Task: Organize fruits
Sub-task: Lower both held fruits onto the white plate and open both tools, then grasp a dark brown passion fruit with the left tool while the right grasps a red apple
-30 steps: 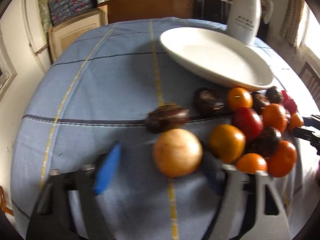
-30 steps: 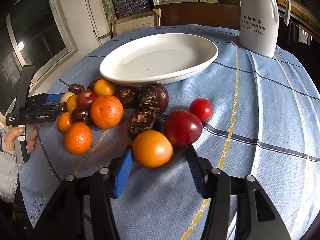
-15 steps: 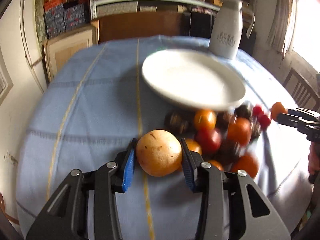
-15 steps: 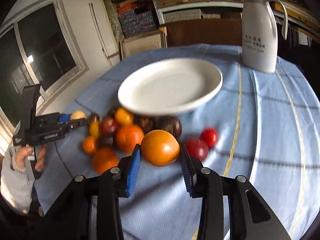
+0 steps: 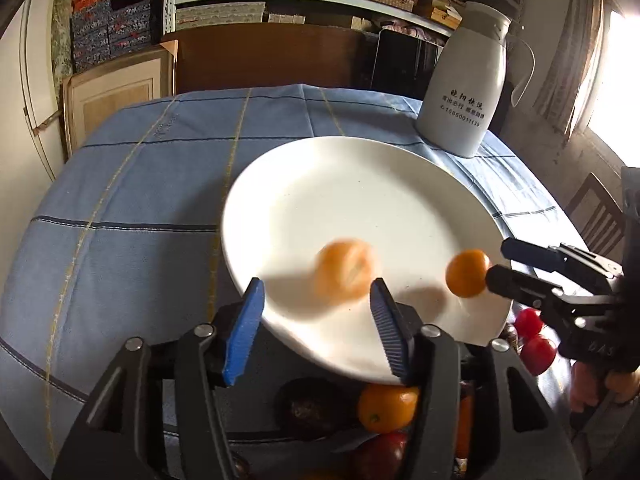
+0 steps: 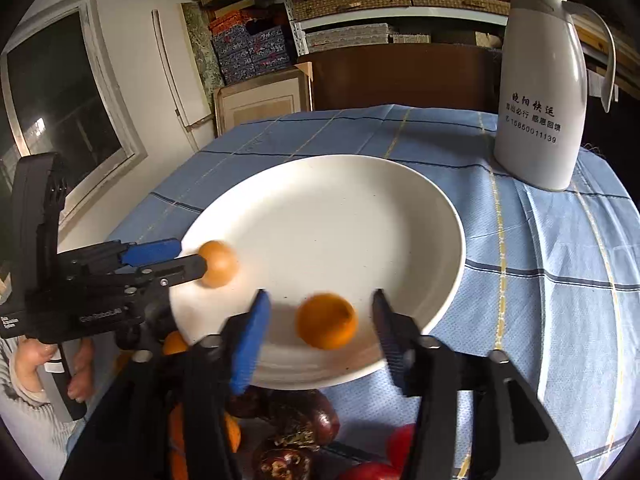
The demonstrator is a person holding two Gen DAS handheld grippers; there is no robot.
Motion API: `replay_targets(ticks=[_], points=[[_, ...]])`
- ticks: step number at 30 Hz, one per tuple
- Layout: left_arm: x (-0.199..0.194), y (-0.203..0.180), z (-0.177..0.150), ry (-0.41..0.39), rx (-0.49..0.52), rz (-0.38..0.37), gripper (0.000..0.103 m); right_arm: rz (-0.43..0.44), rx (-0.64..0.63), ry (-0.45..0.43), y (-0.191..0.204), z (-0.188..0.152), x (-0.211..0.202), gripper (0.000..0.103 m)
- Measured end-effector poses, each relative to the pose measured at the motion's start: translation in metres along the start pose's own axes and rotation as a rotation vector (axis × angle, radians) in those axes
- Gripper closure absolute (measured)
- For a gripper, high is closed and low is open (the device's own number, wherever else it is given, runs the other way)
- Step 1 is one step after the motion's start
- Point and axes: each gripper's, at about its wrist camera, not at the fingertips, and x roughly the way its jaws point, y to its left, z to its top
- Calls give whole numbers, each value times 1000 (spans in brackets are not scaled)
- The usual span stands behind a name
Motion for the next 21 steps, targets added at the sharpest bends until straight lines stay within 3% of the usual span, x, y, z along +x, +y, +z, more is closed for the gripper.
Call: replay_targets(ticks=[5, 7, 13, 18, 21], points=[[-19, 21, -7, -49, -43, 23, 28, 7, 49, -56, -13, -3, -21, 40], [-25, 36, -10, -60, -79, 43, 28, 1, 86, -67, -22, -5, -26, 33], [-47, 63, -41, -74, -136, 117, 27, 15, 180, -61, -44, -18, -33, 33], [-55, 68, -79, -20, -163, 123, 27, 16, 223, -74, -50, -39, -47, 31], [-51, 66, -84, 5, -160, 126, 27, 6, 236, -78, -50, -55, -57, 30]])
